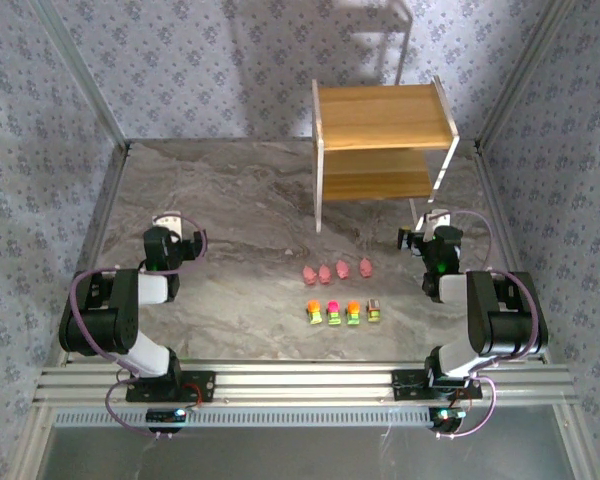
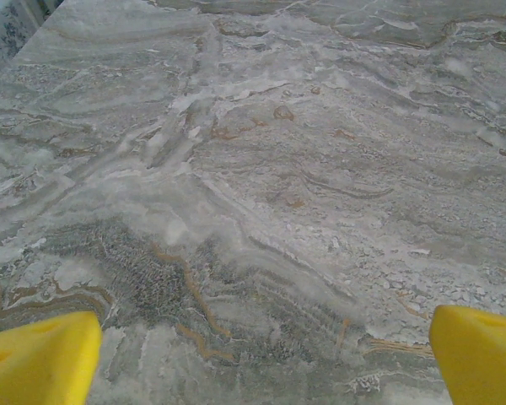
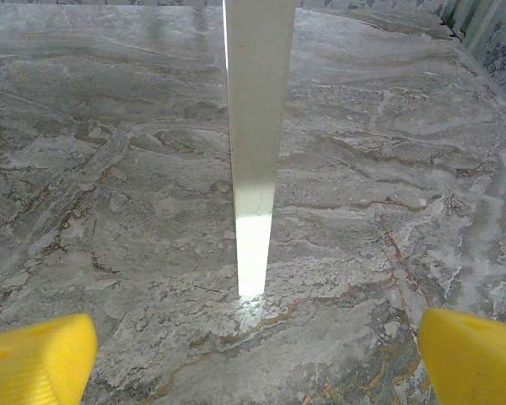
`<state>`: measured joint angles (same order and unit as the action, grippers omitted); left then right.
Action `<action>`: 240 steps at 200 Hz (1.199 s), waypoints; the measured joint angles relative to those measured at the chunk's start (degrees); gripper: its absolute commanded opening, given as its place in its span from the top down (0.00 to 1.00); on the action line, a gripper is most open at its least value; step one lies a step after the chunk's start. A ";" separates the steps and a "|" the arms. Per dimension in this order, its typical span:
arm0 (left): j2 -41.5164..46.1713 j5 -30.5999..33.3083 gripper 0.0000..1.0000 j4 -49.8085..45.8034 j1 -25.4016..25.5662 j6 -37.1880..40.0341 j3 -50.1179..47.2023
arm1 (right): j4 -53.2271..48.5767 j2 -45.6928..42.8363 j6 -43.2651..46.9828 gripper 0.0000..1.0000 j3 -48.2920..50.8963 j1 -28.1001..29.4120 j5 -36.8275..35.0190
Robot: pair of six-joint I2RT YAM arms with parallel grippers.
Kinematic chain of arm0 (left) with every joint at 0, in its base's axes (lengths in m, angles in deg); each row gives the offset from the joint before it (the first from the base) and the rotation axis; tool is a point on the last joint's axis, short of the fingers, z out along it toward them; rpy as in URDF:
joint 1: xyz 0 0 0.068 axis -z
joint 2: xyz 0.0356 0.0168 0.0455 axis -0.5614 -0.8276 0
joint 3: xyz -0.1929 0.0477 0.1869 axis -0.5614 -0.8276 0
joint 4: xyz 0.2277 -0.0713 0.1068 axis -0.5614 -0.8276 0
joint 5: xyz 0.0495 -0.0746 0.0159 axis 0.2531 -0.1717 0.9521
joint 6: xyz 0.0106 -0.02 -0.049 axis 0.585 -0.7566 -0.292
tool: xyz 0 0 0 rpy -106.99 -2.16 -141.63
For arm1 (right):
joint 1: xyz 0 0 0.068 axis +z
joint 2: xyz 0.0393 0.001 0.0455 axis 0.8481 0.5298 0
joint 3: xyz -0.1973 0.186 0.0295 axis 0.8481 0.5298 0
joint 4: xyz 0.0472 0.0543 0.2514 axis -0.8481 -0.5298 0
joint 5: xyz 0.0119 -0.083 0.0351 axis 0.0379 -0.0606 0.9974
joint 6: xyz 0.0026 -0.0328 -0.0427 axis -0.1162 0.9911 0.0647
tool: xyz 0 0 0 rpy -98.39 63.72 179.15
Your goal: Place and organize the plastic toys onto the shelf
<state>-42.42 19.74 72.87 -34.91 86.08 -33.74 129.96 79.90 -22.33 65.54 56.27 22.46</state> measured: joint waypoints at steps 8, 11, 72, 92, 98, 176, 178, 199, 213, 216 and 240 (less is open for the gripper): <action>0.00 0.00 0.00 0.00 -0.02 0.00 0.00 | 0.02 0.00 0.00 0.00 0.00 0.00 0.00; 0.00 -0.02 0.00 0.00 -0.02 -0.02 0.00 | 0.02 0.00 0.00 0.00 0.00 0.00 0.00; 0.00 0.15 0.00 -0.04 -0.22 0.00 0.02 | 0.02 0.00 0.00 0.00 0.00 0.00 0.00; 0.52 2.08 0.00 -0.46 1.22 0.20 0.07 | 0.02 0.00 0.00 0.00 0.00 0.00 0.00; 1.16 3.13 0.00 -0.98 1.95 0.24 0.09 | 0.02 0.00 0.00 0.01 0.00 0.00 -0.02; 17.03 16.52 0.00 -13.51 15.72 4.02 3.87 | -8.61 -11.02 -2.25 0.00 -0.59 1.70 -7.04; 17.25 16.68 0.00 -13.84 15.98 4.17 3.89 | -9.09 -11.47 -2.49 0.00 -0.70 1.79 -7.43; 18.91 17.79 0.00 -16.94 19.06 4.13 4.24 | -14.82 -16.02 -6.29 0.00 -2.38 2.27 -12.02; 19.28 18.18 0.00 -18.95 21.70 3.80 5.05 | -18.80 -18.64 -8.83 0.00 -3.41 2.95 -15.32; 19.34 18.23 0.00 -19.52 22.43 3.43 5.33 | -19.96 -19.32 -9.51 0.00 -3.67 3.28 -16.28; 19.34 19.12 0.00 -26.23 26.51 -0.85 9.94 | -30.67 -23.15 -15.78 0.00 -6.40 6.08 -22.32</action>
<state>-23.08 38.86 46.64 -8.39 85.23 -23.80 99.30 56.75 -38.11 59.13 62.35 0.14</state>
